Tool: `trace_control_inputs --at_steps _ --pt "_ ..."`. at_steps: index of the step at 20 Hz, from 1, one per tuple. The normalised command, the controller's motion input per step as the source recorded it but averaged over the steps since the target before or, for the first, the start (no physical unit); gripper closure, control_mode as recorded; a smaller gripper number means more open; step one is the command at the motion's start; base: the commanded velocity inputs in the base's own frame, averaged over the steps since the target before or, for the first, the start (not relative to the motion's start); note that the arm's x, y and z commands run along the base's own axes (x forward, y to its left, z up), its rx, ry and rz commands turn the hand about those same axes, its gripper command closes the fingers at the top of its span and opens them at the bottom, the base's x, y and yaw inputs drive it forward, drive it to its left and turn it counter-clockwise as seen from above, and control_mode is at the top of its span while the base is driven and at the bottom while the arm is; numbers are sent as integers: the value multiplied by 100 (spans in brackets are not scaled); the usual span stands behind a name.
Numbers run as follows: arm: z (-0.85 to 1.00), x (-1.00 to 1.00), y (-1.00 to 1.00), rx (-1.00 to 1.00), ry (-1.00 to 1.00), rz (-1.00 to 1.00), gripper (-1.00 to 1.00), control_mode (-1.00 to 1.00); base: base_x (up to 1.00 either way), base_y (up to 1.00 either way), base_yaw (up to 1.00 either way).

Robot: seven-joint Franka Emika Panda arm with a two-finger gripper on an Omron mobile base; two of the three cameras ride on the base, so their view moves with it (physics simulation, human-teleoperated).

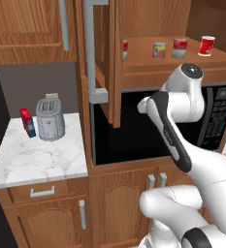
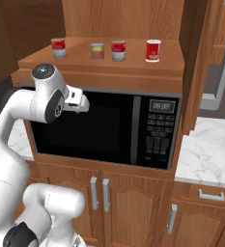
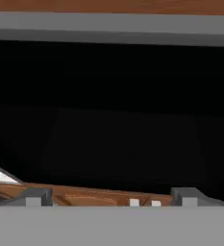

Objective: Stack two cans on top of the other two cans in the cabinet.

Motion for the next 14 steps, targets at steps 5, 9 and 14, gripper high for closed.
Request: trace_control_inputs --at_steps 5,9,14 --pt "38 -3 1 -14 -26 0 -100 -100 0 0 0" --pt "48 0 0 -13 -1 0 -100 -100 0 0 0" --pt "57 0 -1 -7 0 -7 -100 -100 0 0 0"
